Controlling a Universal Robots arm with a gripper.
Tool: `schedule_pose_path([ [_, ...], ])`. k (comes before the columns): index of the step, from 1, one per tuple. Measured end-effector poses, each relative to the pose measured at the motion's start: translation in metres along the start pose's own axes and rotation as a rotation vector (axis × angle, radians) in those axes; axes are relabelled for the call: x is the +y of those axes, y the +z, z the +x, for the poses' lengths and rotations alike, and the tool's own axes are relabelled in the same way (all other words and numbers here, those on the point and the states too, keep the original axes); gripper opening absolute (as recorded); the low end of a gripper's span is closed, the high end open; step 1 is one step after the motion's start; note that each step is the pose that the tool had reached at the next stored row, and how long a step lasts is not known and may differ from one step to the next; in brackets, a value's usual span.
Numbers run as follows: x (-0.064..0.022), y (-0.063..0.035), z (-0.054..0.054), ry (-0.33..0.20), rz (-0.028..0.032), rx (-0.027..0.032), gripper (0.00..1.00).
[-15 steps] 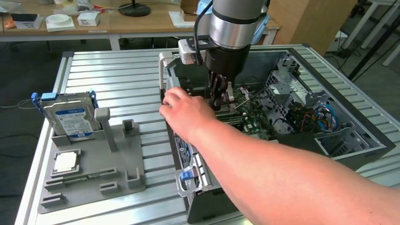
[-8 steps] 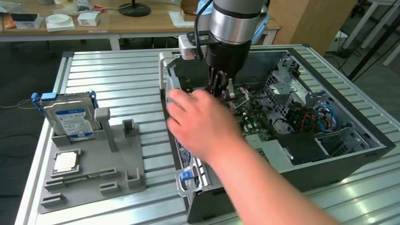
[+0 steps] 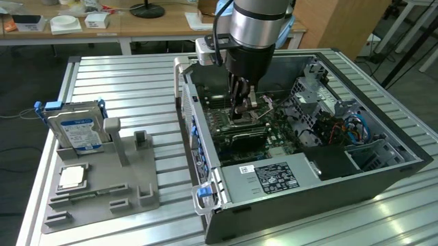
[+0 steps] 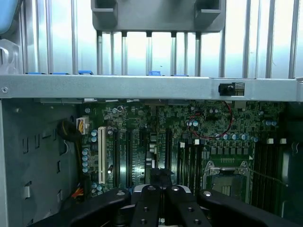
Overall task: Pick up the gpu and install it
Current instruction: 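Press down on the gpu until it lock into place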
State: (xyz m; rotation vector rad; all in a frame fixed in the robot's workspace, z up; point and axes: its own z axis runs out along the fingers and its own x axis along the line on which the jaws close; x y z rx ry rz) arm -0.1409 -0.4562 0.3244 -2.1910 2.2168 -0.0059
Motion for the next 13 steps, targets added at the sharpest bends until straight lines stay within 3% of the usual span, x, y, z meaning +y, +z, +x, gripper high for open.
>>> schedule_pose_path([
  [13, 0.0000, 0.0000, 0.0000, 0.000, 0.0000, 0.0000, 0.11],
])
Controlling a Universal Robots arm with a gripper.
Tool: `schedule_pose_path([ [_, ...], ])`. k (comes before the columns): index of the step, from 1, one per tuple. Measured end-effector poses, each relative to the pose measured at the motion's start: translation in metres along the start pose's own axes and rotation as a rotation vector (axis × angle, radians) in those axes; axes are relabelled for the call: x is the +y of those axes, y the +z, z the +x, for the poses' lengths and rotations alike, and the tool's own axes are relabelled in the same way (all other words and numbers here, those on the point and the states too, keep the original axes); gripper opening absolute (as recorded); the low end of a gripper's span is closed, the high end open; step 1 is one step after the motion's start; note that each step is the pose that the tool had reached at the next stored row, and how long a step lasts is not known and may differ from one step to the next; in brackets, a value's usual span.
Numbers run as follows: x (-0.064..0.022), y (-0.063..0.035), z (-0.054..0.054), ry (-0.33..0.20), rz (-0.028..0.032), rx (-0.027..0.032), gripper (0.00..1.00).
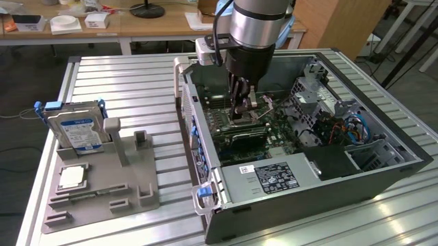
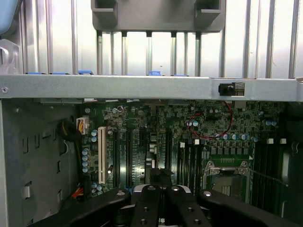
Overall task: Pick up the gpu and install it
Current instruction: 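Press down on the gpu until it lock into place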
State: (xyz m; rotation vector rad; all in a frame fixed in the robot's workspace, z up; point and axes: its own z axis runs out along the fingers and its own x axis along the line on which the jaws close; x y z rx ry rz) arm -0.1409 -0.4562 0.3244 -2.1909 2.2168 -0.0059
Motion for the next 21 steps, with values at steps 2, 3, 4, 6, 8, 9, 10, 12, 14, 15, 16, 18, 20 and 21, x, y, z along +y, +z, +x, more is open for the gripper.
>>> schedule_pose_path([
  [2, 0.0000, 0.0000, 0.000, 0.000, 0.0000, 0.0001, 0.11],
  [3, 0.0000, -0.0007, 0.000, 0.000, -0.0001, 0.0003, 0.11],
  [4, -0.0001, -0.0034, 0.000, 0.000, -0.0002, 0.0004, 0.11],
  [6, -0.0003, -0.0144, 0.000, 0.000, 0.0000, 0.0001, 0.11],
  [8, -0.0004, -0.0200, 0.000, 0.000, -0.0001, 0.0001, 0.11],
  [9, -0.0004, -0.0199, 0.000, 0.000, 0.0001, -0.0001, 0.11],
  [10, -0.0004, -0.0199, 0.000, 0.000, 0.0000, -0.0001, 0.11],
  [12, -0.0004, -0.0200, 0.000, 0.001, 0.0000, -0.0001, 0.11],
  [14, -0.0006, -0.0204, -0.001, 0.009, -0.0001, 0.0000, 0.11],
  [15, -0.0006, -0.0206, -0.001, 0.016, -0.0001, -0.0001, 0.11],
  [16, -0.0007, -0.0209, -0.001, 0.025, -0.0001, -0.0002, 0.11],
  [18, -0.0009, -0.0217, -0.002, 0.051, 0.0001, -0.0008, 0.11],
  [20, -0.0012, -0.0228, -0.003, 0.085, 0.0002, -0.0015, 0.11],
  [21, -0.0014, -0.0235, -0.004, 0.108, 0.0002, -0.0019, 0.11],
])
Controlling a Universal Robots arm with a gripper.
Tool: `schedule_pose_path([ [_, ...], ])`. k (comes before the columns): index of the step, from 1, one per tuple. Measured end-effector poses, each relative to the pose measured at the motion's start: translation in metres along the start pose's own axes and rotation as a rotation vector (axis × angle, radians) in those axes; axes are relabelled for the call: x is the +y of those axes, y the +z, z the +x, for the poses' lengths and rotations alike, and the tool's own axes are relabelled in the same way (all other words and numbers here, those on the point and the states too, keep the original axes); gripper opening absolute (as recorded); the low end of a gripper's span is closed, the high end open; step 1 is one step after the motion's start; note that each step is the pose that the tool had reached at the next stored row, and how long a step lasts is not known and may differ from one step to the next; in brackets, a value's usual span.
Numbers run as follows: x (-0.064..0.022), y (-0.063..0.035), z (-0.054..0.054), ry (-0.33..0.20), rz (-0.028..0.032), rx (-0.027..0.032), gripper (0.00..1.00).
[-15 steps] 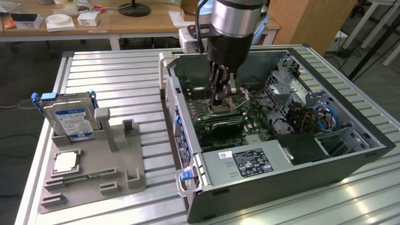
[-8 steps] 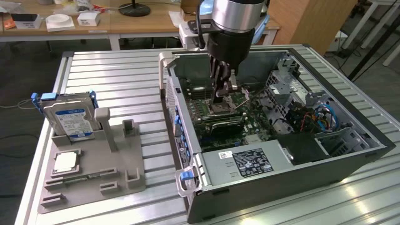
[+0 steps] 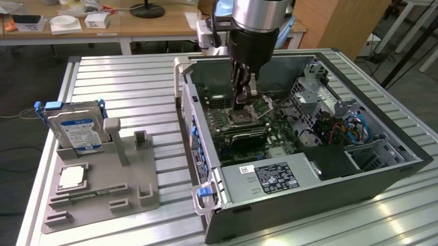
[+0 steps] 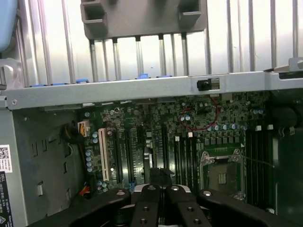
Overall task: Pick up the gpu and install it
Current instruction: 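Press down on the gpu until it lock into place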
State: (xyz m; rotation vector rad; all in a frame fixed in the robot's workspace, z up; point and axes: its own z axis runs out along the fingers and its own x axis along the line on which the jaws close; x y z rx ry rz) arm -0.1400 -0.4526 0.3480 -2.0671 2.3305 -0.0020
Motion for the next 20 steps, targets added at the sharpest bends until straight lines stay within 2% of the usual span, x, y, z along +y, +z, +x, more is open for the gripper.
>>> schedule_pose_path([
  [5, -0.0008, -0.0044, -0.005, 0.137, 0.0000, -0.0025, 0.11],
  [9, -0.0018, -0.0091, -0.010, 0.290, -0.0004, -0.0053, 0.11],
  [14, -0.0036, -0.0165, -0.019, 0.533, -0.0018, -0.0095, 0.11],
  [20, -0.0063, -0.0265, -0.032, 0.879, -0.0056, -0.0153, 0.11],
])
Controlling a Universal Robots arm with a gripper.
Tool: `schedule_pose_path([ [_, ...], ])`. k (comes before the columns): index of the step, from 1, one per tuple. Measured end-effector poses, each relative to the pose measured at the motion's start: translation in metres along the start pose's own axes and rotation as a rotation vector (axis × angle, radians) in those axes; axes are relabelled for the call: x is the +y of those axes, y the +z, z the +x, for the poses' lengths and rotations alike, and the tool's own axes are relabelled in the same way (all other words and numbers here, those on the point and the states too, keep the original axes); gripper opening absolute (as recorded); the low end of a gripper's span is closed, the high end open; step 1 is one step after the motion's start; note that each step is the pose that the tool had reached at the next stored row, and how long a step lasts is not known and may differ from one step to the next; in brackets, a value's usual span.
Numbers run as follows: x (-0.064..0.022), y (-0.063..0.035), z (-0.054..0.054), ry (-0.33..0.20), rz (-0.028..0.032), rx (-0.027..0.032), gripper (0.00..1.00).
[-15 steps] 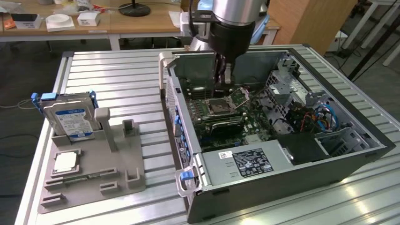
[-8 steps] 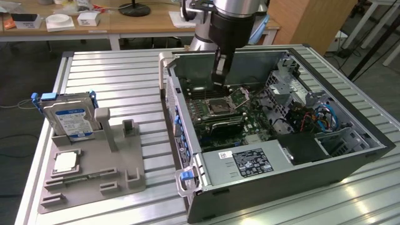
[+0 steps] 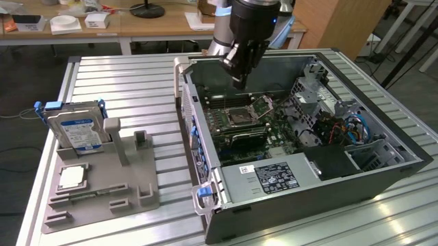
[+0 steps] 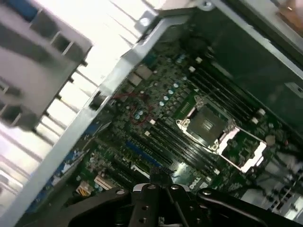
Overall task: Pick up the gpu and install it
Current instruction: 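Press down on the gpu until it lock into place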
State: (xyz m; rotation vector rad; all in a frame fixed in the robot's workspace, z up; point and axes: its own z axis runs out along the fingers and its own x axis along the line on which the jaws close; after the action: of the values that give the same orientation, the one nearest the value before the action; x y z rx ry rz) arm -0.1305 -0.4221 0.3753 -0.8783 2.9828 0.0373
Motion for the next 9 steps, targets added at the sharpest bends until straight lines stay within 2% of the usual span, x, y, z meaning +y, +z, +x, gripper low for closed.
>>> schedule_pose_path([
  [5, 0.0058, -0.0067, -0.008, 0.245, -0.0034, -0.0027, 0.11],
  [9, 0.0093, -0.0107, -0.012, 0.396, -0.0058, -0.0040, 0.11],
])
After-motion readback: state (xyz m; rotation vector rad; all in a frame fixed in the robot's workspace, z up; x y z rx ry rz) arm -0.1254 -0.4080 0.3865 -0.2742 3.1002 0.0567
